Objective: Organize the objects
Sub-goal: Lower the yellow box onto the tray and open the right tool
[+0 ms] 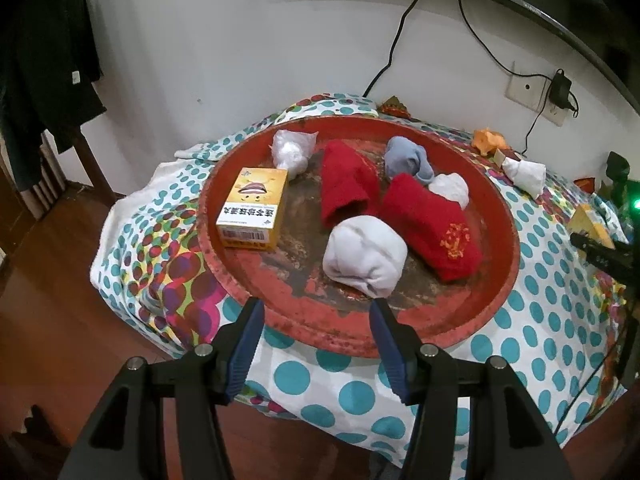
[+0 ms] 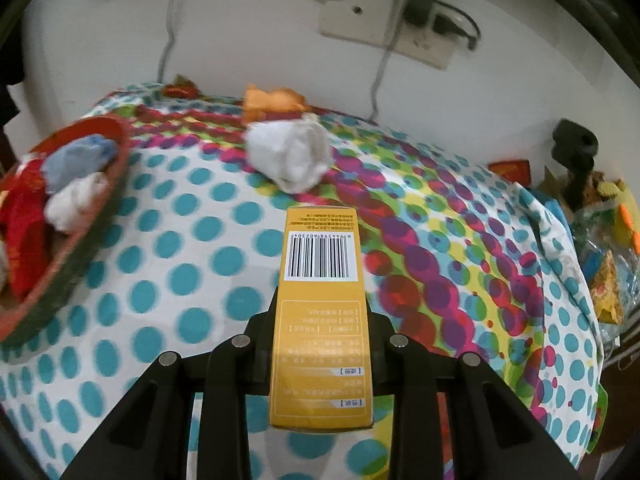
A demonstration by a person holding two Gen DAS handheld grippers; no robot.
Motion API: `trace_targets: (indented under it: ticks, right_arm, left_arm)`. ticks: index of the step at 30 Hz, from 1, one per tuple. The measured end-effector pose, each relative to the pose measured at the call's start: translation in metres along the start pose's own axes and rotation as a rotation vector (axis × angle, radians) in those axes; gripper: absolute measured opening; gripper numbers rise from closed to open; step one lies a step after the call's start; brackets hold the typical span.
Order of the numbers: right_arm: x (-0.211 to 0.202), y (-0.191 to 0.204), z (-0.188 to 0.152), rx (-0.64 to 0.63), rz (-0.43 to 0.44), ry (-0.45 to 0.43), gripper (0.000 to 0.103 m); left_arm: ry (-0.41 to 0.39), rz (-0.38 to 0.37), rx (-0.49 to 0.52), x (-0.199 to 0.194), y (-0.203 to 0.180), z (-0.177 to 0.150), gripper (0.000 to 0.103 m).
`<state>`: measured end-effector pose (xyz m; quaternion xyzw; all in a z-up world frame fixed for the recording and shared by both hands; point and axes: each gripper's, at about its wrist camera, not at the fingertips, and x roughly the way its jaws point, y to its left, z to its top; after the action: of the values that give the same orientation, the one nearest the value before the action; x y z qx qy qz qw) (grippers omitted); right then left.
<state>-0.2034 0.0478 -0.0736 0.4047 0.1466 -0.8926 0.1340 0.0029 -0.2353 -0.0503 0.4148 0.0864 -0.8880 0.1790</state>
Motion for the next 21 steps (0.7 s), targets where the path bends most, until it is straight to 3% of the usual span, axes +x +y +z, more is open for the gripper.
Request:
trace_targets:
  ticks: [12, 21]
  right_arm:
    - [-0.04, 0.097, 0.028, -0.129, 0.185, -0.076, 0.028]
    - [-0.049, 0.171, 0.047, -0.237, 0.261, -0.094, 0.028]
  left_arm:
    - [0.001, 0.012, -0.043, 0.0, 0.012, 0.001, 0.056]
    - [-0.02, 0.049, -0.088, -0.002, 0.035, 0.007, 0.056]
